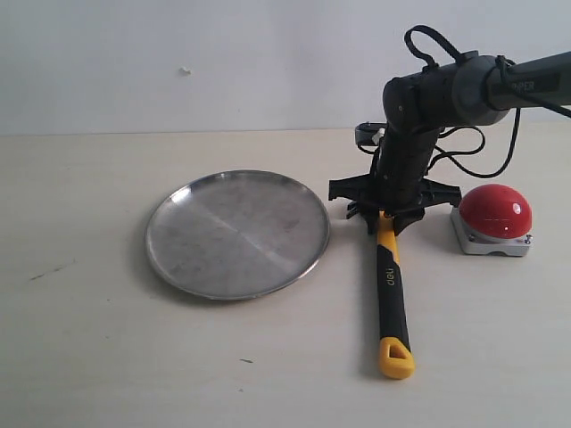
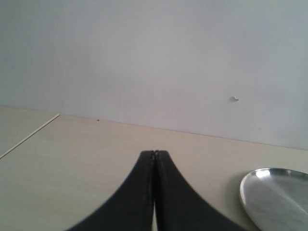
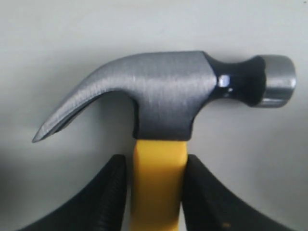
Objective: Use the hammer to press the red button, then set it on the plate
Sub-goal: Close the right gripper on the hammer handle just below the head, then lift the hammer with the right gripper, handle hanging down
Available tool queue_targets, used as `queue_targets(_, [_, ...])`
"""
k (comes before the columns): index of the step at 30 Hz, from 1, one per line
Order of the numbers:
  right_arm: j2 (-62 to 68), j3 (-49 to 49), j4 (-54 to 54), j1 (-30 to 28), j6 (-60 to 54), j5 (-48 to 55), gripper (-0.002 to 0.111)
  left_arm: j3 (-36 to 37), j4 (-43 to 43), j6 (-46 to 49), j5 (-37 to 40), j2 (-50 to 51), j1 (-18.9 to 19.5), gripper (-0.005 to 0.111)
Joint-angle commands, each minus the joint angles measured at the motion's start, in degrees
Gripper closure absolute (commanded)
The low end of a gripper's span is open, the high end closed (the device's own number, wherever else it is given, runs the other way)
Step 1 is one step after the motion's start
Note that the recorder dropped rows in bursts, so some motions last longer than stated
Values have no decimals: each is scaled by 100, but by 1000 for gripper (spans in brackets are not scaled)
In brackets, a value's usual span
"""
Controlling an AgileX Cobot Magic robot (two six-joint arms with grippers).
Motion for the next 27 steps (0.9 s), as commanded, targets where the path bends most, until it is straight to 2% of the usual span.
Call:
queue_targets(1, [82,-25,48,5,-256,132,97,3,0,5,-5,-30,10,107])
queue_targets(3, [99,-25,12,5,-271,160,108,3,0,5,-5,-30,10,107])
queue_targets(9, [-88,-25,-37,5,-391,162,108,3,0,5,-5,-30,10,107])
queue_targets(14, [-542,-25,507,5,-1047,459,108,3,0,5,-5,-30,10,107])
queue_targets(21, [-1089,19,764,5,-1324,805,108,3,0,5,-5,-30,10,107])
queue_targets(27, [-1738,762,1350,5,-1679,97,108,3,0,5,-5,-30,10,107])
